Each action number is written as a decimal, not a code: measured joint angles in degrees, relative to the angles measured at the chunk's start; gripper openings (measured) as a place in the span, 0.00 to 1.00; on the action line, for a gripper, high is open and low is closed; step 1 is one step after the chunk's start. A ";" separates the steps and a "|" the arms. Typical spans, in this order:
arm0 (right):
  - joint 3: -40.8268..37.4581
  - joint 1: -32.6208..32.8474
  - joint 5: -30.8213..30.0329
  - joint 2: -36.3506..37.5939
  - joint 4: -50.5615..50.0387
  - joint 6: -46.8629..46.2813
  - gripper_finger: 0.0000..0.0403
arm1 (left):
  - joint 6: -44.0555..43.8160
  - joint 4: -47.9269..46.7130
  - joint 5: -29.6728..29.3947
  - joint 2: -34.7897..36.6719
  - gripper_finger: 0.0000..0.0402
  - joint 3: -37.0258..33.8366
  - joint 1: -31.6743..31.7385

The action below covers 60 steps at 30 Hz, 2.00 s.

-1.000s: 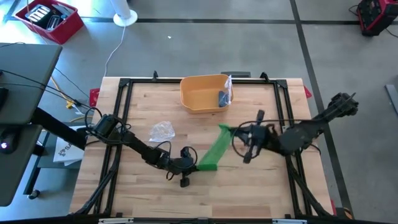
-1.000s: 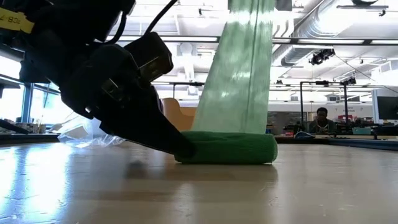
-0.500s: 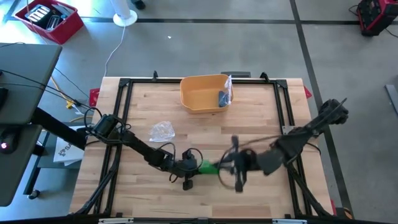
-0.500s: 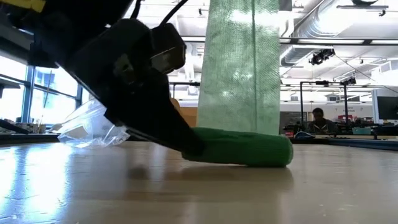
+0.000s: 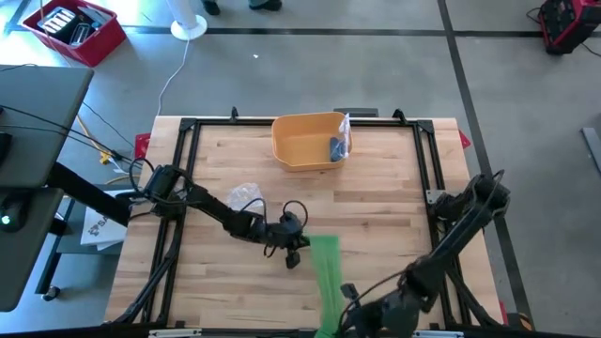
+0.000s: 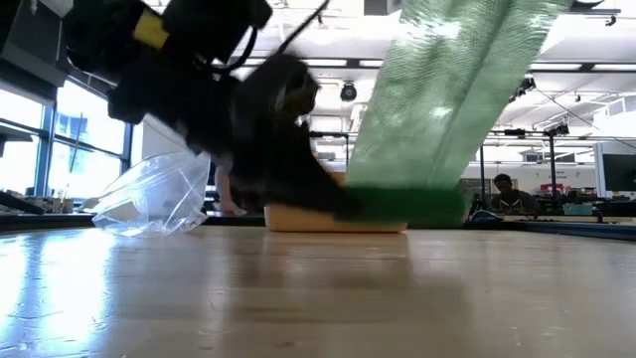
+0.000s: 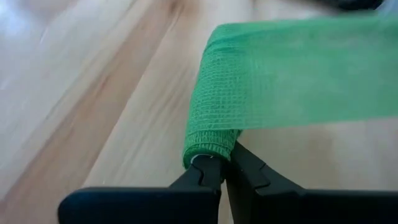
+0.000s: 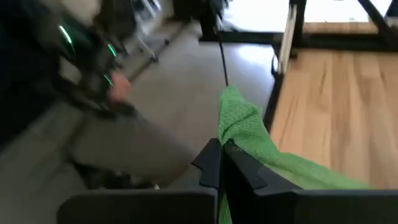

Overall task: Roll bandage
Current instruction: Roll the green bandage

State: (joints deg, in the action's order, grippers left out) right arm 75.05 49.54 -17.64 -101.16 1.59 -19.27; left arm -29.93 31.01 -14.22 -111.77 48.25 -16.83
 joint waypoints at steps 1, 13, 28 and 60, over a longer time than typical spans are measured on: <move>0.00 0.12 -1.13 -1.25 -0.73 -0.23 0.00 | 0.00 1.69 0.38 0.52 0.00 0.00 0.07; 0.00 -4.57 -7.34 -11.22 -13.12 1.93 0.00 | 7.50 0.02 -2.62 19.00 0.00 0.14 -1.63; -0.02 -6.64 -9.45 0.70 -22.01 2.68 0.38 | 8.56 -8.85 -9.07 26.58 0.00 0.22 -7.87; -0.13 -8.29 -34.94 8.16 -27.09 2.00 0.40 | 19.08 -10.10 -16.89 26.58 0.00 0.24 -14.53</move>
State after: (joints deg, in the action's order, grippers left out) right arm 74.91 41.26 -52.59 -93.01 -25.51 -17.27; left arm -10.85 20.91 -31.11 -85.19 48.49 -31.35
